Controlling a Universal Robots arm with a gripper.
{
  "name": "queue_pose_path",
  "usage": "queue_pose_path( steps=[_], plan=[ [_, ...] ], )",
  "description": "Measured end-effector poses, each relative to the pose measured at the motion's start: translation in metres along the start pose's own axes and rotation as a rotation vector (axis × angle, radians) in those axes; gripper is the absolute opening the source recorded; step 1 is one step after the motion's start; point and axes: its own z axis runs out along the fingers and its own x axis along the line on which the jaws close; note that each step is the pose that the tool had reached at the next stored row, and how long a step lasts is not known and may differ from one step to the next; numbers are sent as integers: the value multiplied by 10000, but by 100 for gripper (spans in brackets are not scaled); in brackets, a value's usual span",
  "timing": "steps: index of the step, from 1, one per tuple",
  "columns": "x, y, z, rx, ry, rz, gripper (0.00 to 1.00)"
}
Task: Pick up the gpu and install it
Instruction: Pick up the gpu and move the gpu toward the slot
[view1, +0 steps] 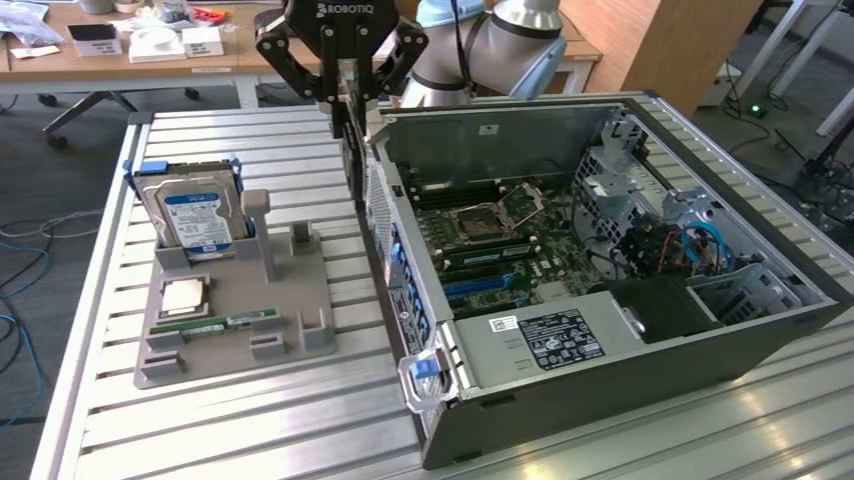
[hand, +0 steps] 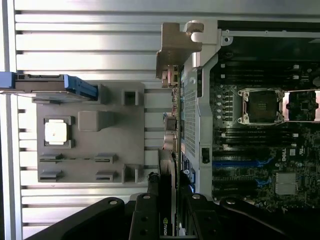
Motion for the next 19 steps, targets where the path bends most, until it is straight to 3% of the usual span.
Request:
queue_pose_path(
  steps=[19],
  plan=[
    [-416,10,10,-62,1,2,26]
  ],
)
